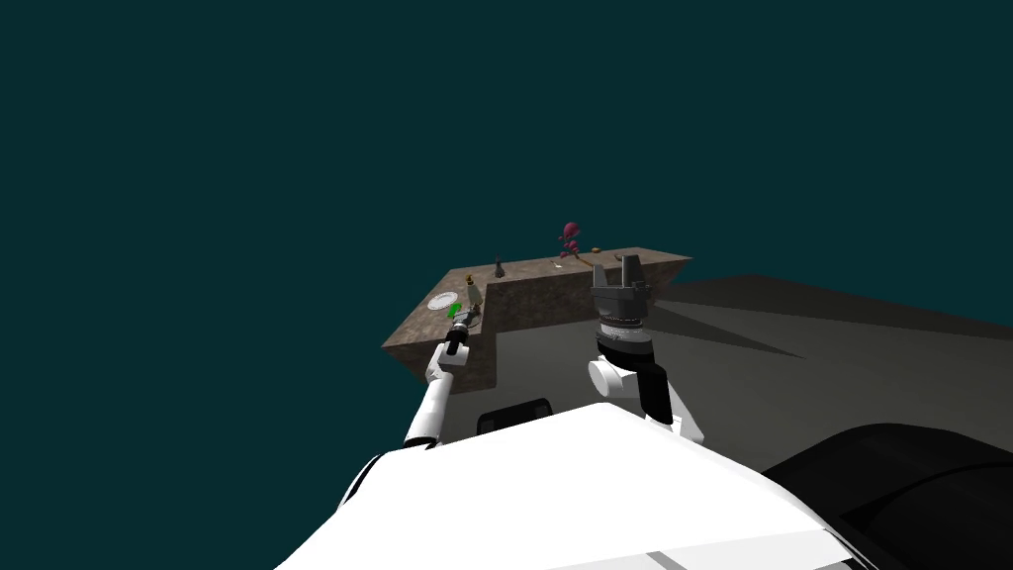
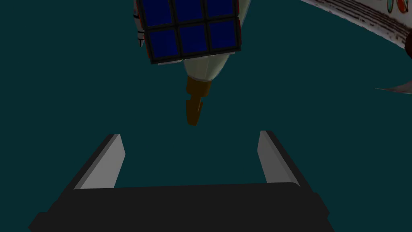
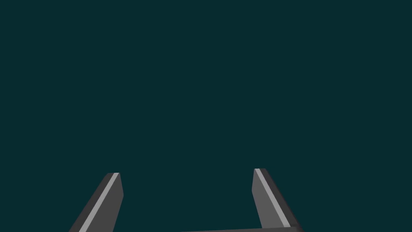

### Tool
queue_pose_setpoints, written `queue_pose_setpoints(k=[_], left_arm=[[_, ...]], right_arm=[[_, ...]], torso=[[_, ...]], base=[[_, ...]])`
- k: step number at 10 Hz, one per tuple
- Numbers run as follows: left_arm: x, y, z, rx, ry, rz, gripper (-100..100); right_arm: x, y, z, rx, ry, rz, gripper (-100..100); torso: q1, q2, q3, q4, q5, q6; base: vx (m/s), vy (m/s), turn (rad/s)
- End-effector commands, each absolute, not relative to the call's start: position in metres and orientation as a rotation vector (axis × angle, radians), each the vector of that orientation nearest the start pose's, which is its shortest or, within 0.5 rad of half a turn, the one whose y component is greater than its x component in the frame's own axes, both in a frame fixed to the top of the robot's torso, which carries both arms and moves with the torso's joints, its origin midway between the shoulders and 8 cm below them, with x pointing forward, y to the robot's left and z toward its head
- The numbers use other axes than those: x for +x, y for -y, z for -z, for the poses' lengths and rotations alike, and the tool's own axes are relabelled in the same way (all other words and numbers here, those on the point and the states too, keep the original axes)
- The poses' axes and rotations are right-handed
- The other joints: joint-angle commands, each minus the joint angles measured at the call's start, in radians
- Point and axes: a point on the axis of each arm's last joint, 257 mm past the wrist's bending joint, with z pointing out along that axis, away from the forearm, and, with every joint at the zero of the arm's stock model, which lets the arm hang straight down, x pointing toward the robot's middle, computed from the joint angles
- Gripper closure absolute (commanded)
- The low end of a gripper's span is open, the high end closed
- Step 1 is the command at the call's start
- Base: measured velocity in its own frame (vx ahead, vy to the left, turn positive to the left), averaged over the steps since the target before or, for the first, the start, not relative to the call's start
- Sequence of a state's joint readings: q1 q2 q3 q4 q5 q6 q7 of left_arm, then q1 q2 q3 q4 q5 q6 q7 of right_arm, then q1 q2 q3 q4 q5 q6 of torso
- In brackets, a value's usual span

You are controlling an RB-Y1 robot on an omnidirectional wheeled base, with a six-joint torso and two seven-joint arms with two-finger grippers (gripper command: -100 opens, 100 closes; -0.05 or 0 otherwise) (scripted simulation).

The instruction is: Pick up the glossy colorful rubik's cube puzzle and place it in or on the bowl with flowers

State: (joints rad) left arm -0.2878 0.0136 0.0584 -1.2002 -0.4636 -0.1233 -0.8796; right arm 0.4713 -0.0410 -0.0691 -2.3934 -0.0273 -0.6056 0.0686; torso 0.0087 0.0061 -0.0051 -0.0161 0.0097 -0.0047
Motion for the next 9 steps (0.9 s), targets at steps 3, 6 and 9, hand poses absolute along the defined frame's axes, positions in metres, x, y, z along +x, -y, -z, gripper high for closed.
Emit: queue_pose_setpoints(k=[3,6,9], left_arm=[[0.626,-0.179,0.205,-0.099,-1.557,0.237,-100],[0.625,-0.18,0.208,-0.098,-1.558,0.238,0],[0.625,-0.18,0.208,-0.098,-1.558,0.238,0]], right_arm=[[0.295,0.282,-0.1,0.412,-0.471,-1.249,0],[0.295,0.282,-0.1,0.413,-0.471,-1.249,0],[0.295,0.282,-0.1,0.413,-0.471,-1.249,0]], torso=[[0.0,0.0,0.0,0.0,0.0,0.0],[-0.001,-0.003,-0.001,-0.001,0.0,0.0],[-0.001,-0.004,-0.002,-0.001,0.0,0.0]], base=[[-0.056,0.019,-0.015],[-0.008,0.002,-0.002],[0.0,0.0,0.0]])
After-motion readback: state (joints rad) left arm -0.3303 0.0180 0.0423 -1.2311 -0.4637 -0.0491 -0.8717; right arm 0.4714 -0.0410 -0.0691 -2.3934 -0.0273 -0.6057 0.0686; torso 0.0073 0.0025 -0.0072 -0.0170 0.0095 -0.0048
